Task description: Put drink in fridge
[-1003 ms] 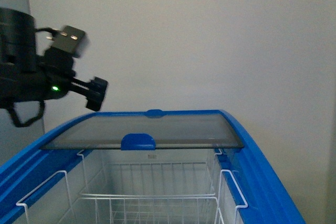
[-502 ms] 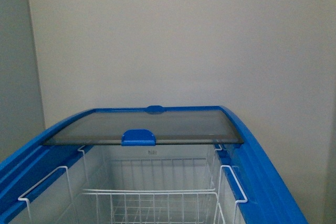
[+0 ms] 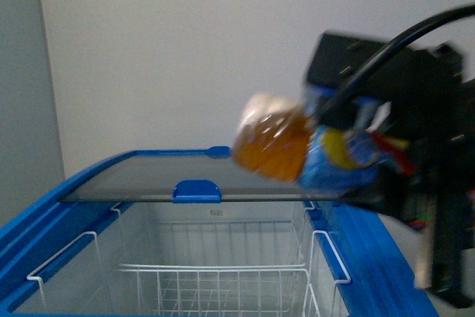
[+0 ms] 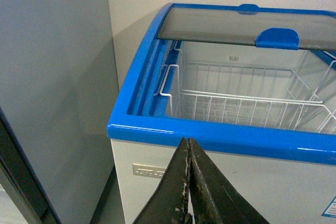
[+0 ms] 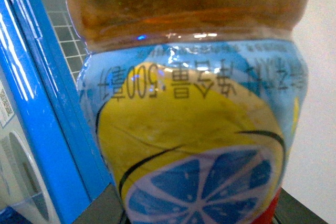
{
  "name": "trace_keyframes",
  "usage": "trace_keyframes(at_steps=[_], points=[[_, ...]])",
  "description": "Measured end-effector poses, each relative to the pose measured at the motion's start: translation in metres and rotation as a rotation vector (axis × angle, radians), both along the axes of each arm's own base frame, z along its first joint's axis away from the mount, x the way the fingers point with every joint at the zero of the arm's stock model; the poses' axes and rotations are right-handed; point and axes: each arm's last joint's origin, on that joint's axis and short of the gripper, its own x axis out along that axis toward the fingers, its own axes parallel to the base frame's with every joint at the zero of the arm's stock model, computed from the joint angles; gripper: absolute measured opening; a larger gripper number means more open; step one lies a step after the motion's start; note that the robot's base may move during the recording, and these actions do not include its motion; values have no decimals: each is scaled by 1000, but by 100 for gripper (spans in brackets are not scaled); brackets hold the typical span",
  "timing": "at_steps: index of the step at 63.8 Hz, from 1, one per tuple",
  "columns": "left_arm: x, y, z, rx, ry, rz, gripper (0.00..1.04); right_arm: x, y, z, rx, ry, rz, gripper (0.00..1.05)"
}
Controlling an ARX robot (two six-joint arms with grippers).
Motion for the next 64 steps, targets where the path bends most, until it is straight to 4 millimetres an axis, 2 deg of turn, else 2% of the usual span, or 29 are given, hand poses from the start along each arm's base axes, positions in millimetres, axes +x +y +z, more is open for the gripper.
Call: trace_keyframes(at_steps=[3, 11, 15, 22, 35, 41, 51, 64], points=[[-2, 0, -2, 0, -1, 0, 3, 19, 22, -9, -68, 19, 31, 37], [-7, 0, -5, 0, -2, 0, 3, 51, 60, -26, -113, 17, 61, 37], [-9, 0, -6, 0, -2, 0, 3, 64, 74, -39, -138, 39, 72, 37], [-12, 0, -11, 0, -16, 0, 3, 78, 87, -57, -157, 73, 81, 37], [-16, 0, -11, 0, -22, 1, 3, 105, 102, -74, -153, 94, 73, 37], [-18, 0, -12, 1, -19, 1, 3, 124, 109, -78, -127, 109, 51, 37], [-20, 0, -12, 0, -20, 1, 3, 142, 110, -83, -115, 129, 27, 37], [-26, 0, -14, 1, -6, 1, 3, 173, 109, -99, -77, 159, -35, 37]])
